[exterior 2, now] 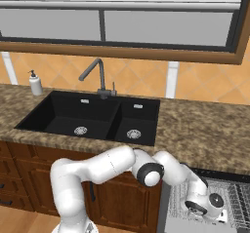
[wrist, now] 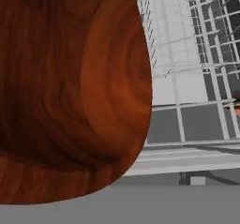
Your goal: Pick up the cup and bowl from the counter, place them in the dishwasher, and close the dishwasher door.
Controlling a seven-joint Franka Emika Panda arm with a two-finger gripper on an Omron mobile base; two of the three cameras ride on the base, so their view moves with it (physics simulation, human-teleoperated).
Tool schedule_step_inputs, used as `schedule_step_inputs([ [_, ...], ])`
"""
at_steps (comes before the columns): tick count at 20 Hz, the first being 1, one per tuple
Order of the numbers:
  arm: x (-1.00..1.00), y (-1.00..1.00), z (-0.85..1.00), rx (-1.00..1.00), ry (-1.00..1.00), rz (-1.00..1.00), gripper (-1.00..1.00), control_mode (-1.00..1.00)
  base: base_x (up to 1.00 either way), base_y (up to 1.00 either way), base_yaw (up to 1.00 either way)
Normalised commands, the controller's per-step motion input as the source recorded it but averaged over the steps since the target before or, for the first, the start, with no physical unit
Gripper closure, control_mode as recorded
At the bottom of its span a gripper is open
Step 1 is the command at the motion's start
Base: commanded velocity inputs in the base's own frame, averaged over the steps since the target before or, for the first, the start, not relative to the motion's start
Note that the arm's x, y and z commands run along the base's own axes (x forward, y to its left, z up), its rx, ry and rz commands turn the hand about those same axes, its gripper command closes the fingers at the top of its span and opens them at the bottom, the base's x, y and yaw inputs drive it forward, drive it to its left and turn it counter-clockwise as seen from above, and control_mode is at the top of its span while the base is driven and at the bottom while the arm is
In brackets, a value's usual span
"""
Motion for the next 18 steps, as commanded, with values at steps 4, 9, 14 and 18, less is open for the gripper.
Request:
schedule_step_inputs([
  [4, 1.00, 0.04, 0.04, 0.00, -0.14, -0.11, -1.00, -1.00, 0.00, 0.00, 0.00],
  [9, 0.99, 0.05, 0.00, 0.00, -0.17, -0.13, -1.00, -1.00, 0.00, 0.00, 0.00],
  [14, -0.12, -0.19, 0.48, -0.04, 0.00, -0.02, -1.00, -1.00, 0.00, 0.00, 0.00],
  [18, -0.88, -0.11, 0.96, 0.00, 0.00, 0.00, -1.00, -1.00, 0.00, 0.00, 0.00],
])
